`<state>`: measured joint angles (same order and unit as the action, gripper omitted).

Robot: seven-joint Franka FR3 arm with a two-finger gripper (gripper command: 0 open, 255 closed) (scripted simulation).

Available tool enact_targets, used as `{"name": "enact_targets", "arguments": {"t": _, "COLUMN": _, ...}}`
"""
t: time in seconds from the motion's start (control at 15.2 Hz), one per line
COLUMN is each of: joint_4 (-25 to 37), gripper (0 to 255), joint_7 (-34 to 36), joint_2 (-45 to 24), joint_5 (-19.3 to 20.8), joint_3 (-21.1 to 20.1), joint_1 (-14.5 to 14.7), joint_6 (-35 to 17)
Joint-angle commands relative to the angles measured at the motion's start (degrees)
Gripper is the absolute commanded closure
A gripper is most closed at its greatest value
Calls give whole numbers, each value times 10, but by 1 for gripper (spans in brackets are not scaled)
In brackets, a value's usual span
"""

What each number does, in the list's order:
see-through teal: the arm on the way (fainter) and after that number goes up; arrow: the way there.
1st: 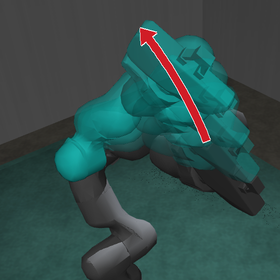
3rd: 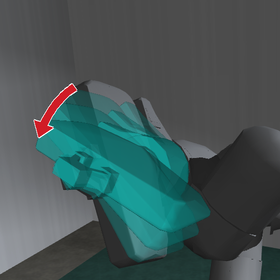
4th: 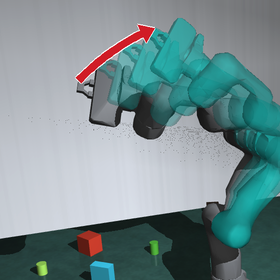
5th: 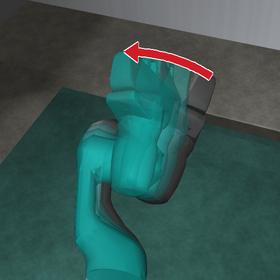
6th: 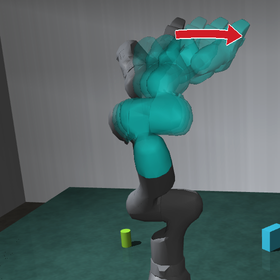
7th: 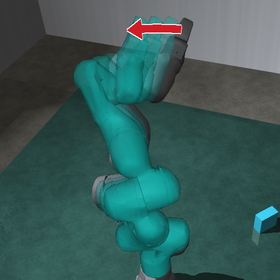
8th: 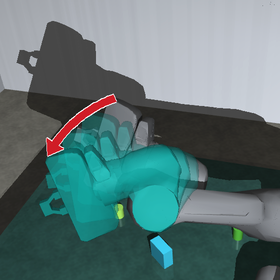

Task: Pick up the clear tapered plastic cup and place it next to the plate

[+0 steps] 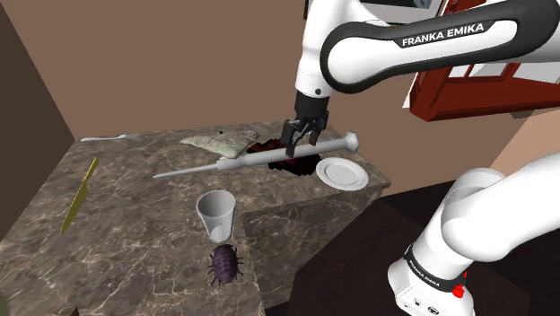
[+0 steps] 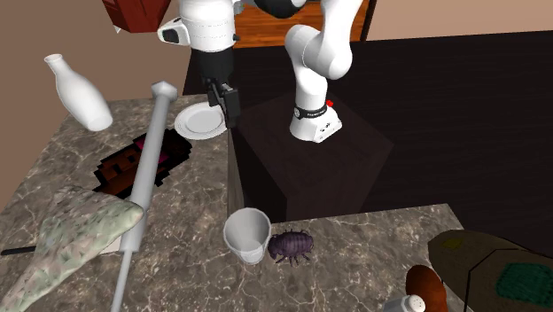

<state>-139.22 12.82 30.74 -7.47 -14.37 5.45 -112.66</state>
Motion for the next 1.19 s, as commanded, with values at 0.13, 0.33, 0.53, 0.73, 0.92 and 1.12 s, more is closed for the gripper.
{"name": "enact_targets", "arguments": {"t": 0.13, "joint_4": 19, "gripper": 0, "joint_7": 34, "joint_2": -66, "joint_5": -17, "joint_3": -33, "joint_1": 11, "joint_6": -48}}
{"name": "enact_targets", "arguments": {"t": 0.33, "joint_4": 39, "gripper": 0, "joint_7": 62, "joint_2": -118, "joint_5": -23, "joint_3": -57, "joint_1": 18, "joint_6": -80}}
{"name": "enact_targets", "arguments": {"t": 0.53, "joint_4": 64, "gripper": 0, "joint_7": 90, "joint_2": -172, "joint_5": -23, "joint_3": -80, "joint_1": 25, "joint_6": -110}}
{"name": "enact_targets", "arguments": {"t": 0.73, "joint_4": 96, "gripper": 0, "joint_7": 122, "joint_2": -230, "joint_5": -15, "joint_3": -102, "joint_1": 32, "joint_6": -138}}
{"name": "enact_targets", "arguments": {"t": 0.92, "joint_4": 132, "gripper": 0, "joint_7": 155, "joint_2": -290, "joint_5": 1, "joint_3": -120, "joint_1": 40, "joint_6": -161}}
{"name": "enact_targets", "arguments": {"t": 1.12, "joint_4": 130, "gripper": 0, "joint_7": 161, "joint_2": -305, "joint_5": 7, "joint_3": -122, "joint_1": 43, "joint_6": -178}}
